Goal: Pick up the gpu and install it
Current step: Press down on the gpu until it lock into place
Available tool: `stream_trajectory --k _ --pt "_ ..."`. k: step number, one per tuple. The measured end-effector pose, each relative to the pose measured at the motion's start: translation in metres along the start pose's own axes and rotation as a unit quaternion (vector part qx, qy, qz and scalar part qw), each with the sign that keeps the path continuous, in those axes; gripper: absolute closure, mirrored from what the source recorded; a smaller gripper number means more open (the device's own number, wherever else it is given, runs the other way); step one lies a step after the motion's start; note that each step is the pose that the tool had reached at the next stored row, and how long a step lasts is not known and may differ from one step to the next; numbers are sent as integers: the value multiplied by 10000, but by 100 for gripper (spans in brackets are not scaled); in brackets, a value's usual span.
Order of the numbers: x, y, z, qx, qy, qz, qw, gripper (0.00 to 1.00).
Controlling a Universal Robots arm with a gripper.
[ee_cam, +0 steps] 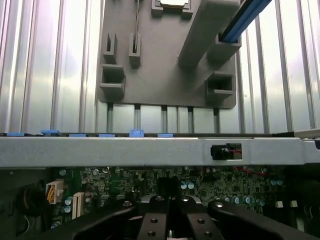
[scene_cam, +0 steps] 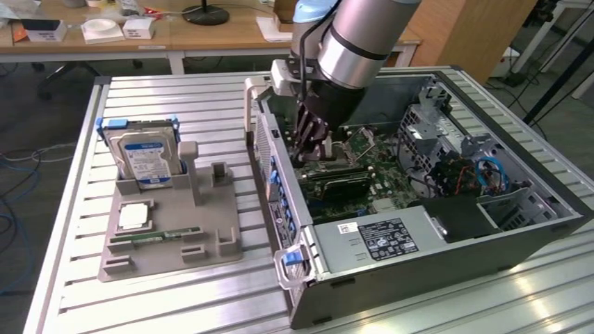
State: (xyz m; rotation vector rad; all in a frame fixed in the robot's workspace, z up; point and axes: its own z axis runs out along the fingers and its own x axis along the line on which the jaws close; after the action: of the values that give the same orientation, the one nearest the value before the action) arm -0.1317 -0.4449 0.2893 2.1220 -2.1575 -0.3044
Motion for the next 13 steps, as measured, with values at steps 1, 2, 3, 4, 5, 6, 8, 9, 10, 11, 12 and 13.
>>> stream_trajectory --k 1,2,3,4,5,6,8,9,10,11,12,13 --pt "1 -1 0 -20 0 1 10000 89" --pt "4 1 -1 -39 2 2 10000 89" --pt "10 2 -1 -51 2 3 10000 89" --pt "15 1 -1 -58 3 4 10000 89" --pt "18 1 0 -64 8 5 10000 89" --pt "20 2 -1 -70 15 8 10000 89" --pt "25 -1 -3 -81 29 7 10000 89" --pt "27 -3 -3 -87 37 7 10000 89" --pt "30 -4 -3 -89 43 6 10000 89" --pt "34 -6 -3 -89 45 3 10000 89" --pt "47 -8 -4 -89 47 -2 9999 89" --pt "64 -9 -5 -90 49 -4 9999 89"
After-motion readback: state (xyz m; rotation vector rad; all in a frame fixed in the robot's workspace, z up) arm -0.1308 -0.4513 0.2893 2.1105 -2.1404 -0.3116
